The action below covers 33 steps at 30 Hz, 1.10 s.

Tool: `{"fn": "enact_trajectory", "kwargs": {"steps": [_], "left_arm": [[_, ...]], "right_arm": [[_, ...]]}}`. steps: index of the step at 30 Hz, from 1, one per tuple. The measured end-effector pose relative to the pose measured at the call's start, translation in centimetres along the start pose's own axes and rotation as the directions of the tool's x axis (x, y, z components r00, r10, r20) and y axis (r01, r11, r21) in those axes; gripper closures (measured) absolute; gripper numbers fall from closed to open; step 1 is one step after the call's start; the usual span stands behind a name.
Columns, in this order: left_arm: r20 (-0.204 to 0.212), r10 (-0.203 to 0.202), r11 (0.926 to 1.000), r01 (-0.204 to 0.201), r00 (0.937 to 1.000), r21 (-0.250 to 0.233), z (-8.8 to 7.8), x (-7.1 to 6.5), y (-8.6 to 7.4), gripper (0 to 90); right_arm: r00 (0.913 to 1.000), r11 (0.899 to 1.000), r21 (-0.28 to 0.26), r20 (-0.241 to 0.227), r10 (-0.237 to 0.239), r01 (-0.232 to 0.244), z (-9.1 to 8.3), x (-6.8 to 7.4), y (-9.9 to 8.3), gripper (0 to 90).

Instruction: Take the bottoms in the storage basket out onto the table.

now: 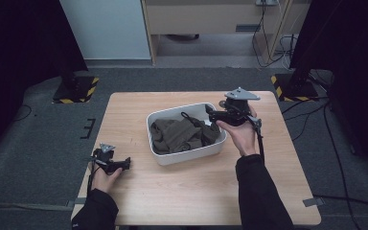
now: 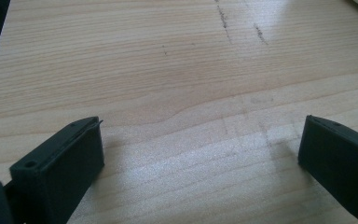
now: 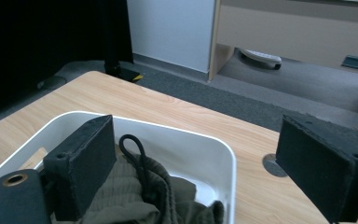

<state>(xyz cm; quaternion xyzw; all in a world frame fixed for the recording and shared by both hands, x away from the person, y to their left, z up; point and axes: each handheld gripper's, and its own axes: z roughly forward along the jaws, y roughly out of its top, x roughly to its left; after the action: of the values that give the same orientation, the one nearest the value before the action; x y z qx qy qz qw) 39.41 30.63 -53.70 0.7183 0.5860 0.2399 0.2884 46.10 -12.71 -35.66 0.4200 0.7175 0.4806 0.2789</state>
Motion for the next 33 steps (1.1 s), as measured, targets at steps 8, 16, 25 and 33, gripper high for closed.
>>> {"fn": "enact_trajectory", "kwargs": {"steps": [8,16,25,33], "left_arm": [[0.0,0.0,1.0,0.0,1.0,0.0,0.0,0.0,0.0,0.0],[0.0,0.0,1.0,0.0,1.0,0.0,0.0,0.0,0.0,0.0],[0.001,0.001,1.0,-0.001,1.0,0.0,0.0,0.0,0.0,0.0],[0.001,0.002,1.0,-0.002,1.0,0.0,0.0,0.0,0.0,0.0]], "right_arm": [[0.9997,1.0,-0.011,-0.024,-0.011,0.011,2.7,1.9,0.2,12.7],[0.9985,0.999,0.033,-0.051,-0.021,0.023,5.0,3.1,0.3,13.4],[0.9969,0.997,0.072,-0.078,-0.006,0.012,7.2,4.3,-0.2,13.8],[0.9942,0.993,0.121,-0.107,0.011,0.002,9.4,5.4,-1.3,14.5]]}}
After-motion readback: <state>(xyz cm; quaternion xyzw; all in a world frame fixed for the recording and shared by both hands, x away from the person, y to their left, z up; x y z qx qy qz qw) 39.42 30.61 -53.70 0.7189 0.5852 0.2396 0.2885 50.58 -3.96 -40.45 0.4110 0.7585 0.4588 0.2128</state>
